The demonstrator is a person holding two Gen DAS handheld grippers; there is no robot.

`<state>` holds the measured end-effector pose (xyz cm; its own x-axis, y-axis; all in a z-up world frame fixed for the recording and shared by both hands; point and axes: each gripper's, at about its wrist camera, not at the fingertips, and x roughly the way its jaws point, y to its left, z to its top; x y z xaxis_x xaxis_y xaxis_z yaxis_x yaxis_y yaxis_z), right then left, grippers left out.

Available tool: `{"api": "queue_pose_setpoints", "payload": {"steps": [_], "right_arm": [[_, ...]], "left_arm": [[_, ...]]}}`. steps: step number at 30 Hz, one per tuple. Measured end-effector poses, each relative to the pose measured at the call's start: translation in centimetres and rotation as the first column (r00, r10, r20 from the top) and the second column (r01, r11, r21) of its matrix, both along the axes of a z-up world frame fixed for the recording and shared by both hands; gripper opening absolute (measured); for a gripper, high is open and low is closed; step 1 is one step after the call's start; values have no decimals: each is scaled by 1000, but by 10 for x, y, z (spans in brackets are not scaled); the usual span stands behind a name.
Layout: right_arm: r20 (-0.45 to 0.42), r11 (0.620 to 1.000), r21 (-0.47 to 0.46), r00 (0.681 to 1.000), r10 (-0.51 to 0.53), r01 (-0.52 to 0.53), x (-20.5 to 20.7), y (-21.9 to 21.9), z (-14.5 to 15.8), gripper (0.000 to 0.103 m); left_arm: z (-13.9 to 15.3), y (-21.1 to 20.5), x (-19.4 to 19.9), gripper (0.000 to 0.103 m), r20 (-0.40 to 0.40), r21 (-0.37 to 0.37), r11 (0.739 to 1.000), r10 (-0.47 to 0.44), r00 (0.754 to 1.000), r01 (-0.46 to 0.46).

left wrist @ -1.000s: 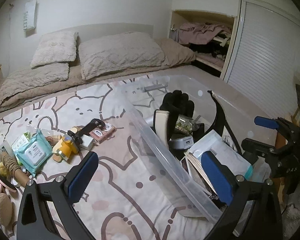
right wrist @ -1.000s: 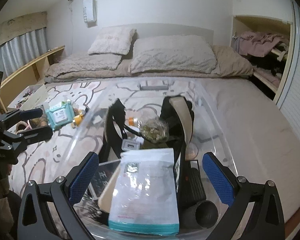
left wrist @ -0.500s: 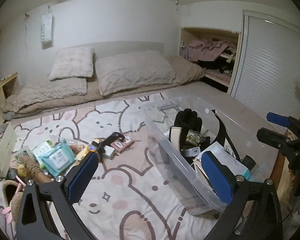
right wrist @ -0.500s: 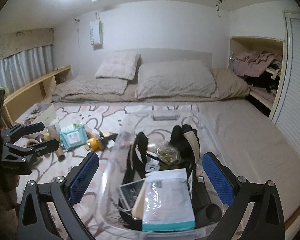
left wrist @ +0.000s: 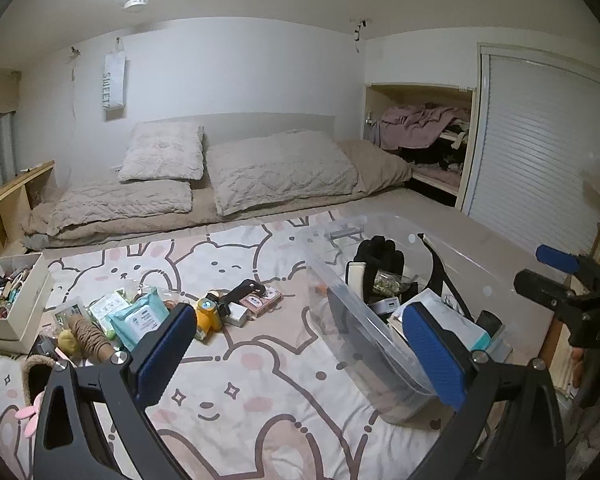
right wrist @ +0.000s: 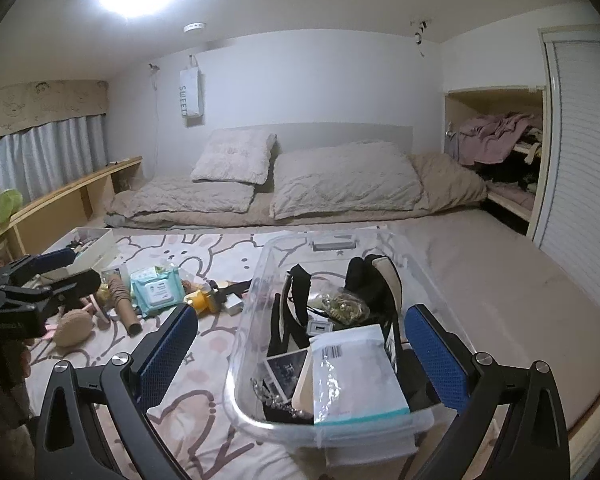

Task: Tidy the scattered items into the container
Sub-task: 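Withdraw both open grippers up and away from the clear box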

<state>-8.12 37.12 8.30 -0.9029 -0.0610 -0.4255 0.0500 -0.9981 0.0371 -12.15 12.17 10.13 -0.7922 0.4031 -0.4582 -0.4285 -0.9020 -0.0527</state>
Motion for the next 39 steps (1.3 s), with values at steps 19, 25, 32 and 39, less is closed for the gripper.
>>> {"api": "queue_pose_setpoints", "payload": {"steps": [19,25,32,39], "right_arm": [[-69,999,54,998,-6,9,41,-30,-32,103],[-64,998,62,998,-17,21,47,-35,-39,103],[-57,998,62,998,-25,29,51,-36,-44,103],[-51,997,68,998,-22,26,52,-39,-46,103]], "left_arm": [[-28,-24,47,103,-40,-24,998,51,998,-52],[-40,-31,51,103,-24,-22,998,63,998,-64],[-51,-36,55,103,-15,-30,996,78,997,-78],[-54,-38,56,103,-9,-28,996,86,996,-87]]}}
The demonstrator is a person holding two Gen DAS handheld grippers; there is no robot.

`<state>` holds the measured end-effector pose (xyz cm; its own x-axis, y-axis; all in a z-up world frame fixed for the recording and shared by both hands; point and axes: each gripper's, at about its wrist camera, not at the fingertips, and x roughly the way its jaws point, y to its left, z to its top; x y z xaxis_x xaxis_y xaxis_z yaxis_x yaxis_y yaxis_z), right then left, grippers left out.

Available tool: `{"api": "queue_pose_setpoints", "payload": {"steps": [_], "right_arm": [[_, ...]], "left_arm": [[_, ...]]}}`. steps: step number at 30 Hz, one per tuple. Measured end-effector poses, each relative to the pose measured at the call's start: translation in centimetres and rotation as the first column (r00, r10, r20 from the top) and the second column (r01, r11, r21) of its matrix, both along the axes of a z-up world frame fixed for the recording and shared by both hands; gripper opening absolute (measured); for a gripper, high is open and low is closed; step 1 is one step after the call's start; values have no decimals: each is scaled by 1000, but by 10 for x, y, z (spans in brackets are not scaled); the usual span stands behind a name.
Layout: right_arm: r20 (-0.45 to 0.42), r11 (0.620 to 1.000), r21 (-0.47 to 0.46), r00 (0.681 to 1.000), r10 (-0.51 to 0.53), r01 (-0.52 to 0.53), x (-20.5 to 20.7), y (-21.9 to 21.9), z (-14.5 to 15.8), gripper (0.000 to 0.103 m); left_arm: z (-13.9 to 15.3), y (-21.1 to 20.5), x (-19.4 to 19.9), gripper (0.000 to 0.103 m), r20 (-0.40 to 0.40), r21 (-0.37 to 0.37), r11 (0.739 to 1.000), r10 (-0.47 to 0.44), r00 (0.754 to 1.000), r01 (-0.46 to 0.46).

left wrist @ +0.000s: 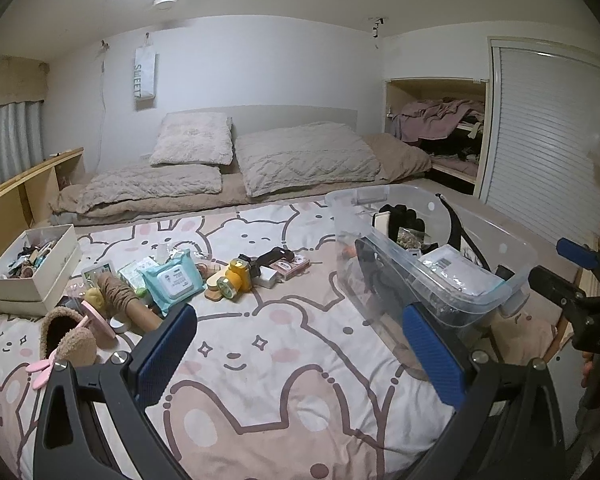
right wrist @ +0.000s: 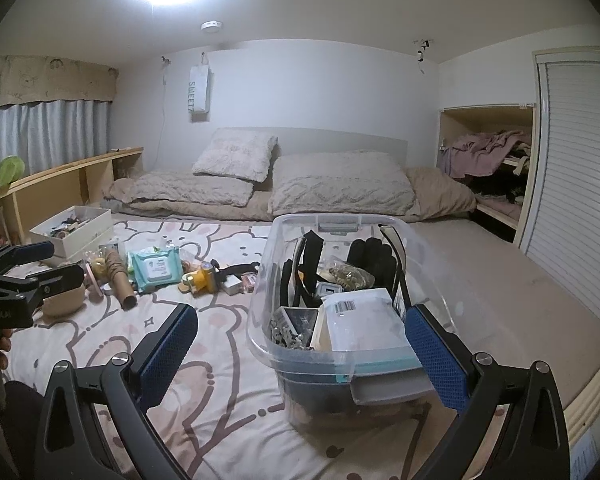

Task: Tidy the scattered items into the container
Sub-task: 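Withdraw both open grippers up and away from the clear box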

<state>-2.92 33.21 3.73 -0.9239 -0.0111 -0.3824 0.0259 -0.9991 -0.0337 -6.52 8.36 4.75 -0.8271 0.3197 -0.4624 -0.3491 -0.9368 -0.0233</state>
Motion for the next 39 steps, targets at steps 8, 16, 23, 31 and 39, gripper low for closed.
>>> {"api": "queue_pose_setpoints", "payload": {"steps": [8,16,23,31,39], "right_arm": [[5,1000,-2,1000,3,-3,0,-2,-2,103],[11,1000,0,1000,7,-7,1,-4,-4,103],[16,1000,0,1000,7,-7,2,-5,-6,103],[16,1000,-1,1000,6,-6,3,-6,-6,103],[17,1000,-5,1000,0,0,3,-5,-7,103]], "left_arm": [[-3,0,-1,103,12,-12,1000,9,1000,-9],[-6,1,0,103,23,-12,1000,14,1000,-13],[-7,0,-1,103,22,-9,1000,17,1000,-17],[-8,-1,0,103,22,-11,1000,17,1000,-17],[-10,2,3,103,24,-15,1000,15,1000,-15]]}}
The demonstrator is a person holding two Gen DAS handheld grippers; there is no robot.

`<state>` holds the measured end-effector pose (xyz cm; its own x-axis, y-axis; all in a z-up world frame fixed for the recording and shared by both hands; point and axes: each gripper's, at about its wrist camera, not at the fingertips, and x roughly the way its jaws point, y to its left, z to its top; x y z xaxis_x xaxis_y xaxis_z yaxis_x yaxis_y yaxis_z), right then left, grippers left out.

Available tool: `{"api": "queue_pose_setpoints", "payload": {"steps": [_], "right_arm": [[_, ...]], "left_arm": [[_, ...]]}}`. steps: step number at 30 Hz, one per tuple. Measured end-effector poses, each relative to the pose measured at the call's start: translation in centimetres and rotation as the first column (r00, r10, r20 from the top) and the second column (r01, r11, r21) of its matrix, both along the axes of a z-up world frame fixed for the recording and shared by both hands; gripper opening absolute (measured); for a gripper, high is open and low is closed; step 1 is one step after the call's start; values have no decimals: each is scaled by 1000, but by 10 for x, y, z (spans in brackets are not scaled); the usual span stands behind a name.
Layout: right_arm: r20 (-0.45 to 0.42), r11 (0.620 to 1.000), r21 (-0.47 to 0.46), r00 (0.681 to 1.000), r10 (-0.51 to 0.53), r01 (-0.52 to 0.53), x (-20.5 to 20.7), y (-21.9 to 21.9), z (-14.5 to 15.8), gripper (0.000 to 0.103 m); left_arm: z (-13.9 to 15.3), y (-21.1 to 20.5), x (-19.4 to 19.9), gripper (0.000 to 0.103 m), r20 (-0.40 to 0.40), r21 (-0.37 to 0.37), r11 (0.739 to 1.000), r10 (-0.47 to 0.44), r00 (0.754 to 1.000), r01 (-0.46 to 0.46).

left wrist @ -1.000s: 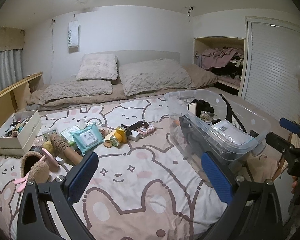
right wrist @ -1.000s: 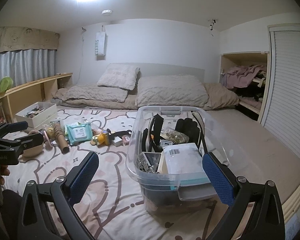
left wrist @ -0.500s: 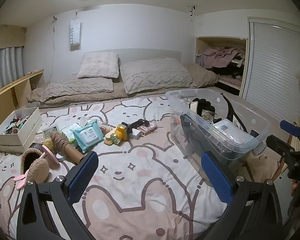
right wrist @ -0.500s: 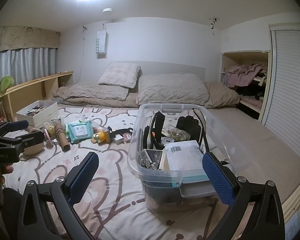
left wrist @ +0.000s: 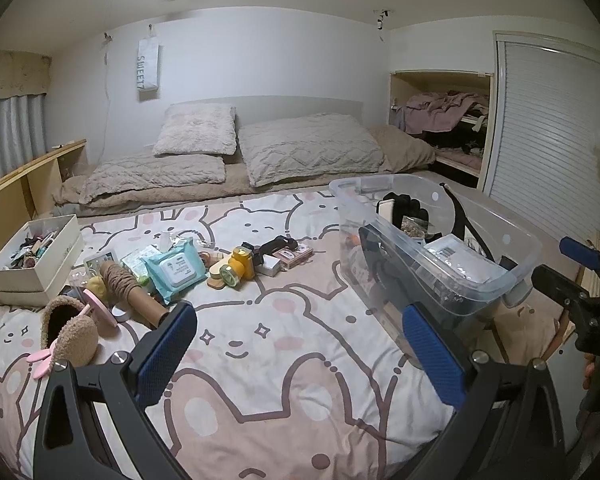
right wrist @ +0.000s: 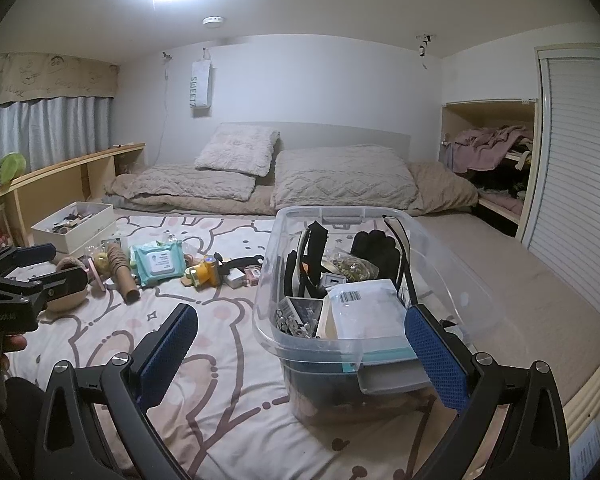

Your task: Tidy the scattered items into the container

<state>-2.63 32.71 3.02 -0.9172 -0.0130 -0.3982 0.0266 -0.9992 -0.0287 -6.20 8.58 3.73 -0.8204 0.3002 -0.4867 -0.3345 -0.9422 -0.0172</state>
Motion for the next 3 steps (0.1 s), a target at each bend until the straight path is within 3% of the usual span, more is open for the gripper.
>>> {"api": "queue_pose_setpoints", "payload": {"steps": [3], "right_arm": [[0,1000,0,1000,-1,1,0,0,0,103]], "left_arm": [[0,2,1,103,-2,-6,1000,-4,1000,4]]}}
